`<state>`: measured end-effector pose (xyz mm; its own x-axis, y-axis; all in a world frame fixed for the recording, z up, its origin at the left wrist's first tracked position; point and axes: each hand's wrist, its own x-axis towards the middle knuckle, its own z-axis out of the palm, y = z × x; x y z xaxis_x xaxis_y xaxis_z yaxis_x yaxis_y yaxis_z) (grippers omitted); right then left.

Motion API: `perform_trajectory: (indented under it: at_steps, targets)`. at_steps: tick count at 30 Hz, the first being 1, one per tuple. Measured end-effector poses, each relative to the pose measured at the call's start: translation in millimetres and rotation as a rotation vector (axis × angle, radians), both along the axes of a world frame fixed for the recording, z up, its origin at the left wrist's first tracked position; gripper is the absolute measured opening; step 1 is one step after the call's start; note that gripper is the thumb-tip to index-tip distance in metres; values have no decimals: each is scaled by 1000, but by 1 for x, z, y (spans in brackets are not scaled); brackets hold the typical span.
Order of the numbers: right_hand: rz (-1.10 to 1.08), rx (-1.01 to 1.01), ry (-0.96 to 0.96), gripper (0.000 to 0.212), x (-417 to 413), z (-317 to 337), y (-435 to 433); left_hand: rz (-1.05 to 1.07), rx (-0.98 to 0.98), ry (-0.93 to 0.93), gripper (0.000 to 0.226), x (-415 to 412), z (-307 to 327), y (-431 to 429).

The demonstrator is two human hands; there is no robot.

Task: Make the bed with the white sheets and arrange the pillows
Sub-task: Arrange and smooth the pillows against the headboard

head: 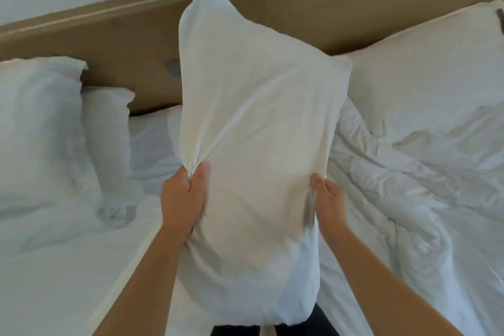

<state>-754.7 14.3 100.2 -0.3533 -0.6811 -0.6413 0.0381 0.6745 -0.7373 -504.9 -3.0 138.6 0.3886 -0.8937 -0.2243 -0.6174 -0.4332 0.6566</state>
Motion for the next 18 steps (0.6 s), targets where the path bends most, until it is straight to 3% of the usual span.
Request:
perform_trajectory:
  at_steps: [6,12,16,18]
  targets:
    - [386,-177,-25,45,130,65,42,421,-178,-21,47,119,65,147]
    - [879,-288,-72,42,295,124,119,861,-339,-70,58,230,110,324]
    - [1151,-407,-91,45,415,164,170,1176,-435,-123,45,276,133,417]
    - [1248,-515,-6,47,478,172,186,1283,-362,-147,42,300,136,445]
